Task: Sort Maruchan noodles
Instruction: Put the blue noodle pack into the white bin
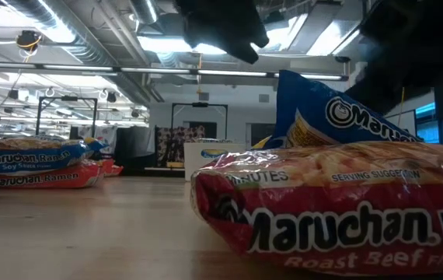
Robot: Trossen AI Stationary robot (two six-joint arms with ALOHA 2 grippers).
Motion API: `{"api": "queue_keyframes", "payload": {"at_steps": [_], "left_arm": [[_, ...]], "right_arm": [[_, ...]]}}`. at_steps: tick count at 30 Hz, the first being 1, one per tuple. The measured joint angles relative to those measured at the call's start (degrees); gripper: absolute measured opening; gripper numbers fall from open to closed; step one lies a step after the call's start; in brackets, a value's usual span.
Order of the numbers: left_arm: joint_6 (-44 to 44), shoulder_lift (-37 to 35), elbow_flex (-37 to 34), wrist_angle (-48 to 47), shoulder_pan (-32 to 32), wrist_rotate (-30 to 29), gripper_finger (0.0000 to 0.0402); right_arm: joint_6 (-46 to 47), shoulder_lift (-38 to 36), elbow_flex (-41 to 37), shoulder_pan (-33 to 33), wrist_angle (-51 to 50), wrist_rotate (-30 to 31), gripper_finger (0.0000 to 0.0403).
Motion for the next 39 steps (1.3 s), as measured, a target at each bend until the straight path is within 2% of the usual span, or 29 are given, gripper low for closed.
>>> {"api": "queue_keyframes", "payload": {"at_steps": [5,10,13,21,27,32,39], "left_arm": [[-10.76,-0.12,-2.96,4.40,-1.46,0.02,0.0206],[-21.79,-0.10,-6.05,5.81,-1.82,3.61,0.0239],[-26.71,-0.08,-8.70,6.06,-2.69,3.96,0.0241],[-40.61,-0.10,-17.47,17.98,-3.84,2.70,0.0239],[-40.75,1.25,-18.22,20.37,-2.43,3.18,0.0261],[-41.02,4.60,-18.15,25.74,-1.14,7.77,0.0281],[-40.97,8.23,-18.12,33.24,0.33,12.95,0.0280]], "right_arm": [[1.20,2.36,0.17,6.87,0.79,5.37,0.0248],[2.15,8.68,2.25,11.26,0.77,7.90,0.0248],[2.17,12.29,3.15,12.75,0.34,8.60,0.0248],[2.79,20.15,4.15,12.97,0.59,9.71,0.0248],[-0.18,24.91,7.46,12.97,0.58,10.10,0.0248],[-2.17,28.07,10.49,12.94,0.58,13.46,0.0248],[-4.51,28.93,11.44,12.93,0.39,15.18,0.0248]]}}
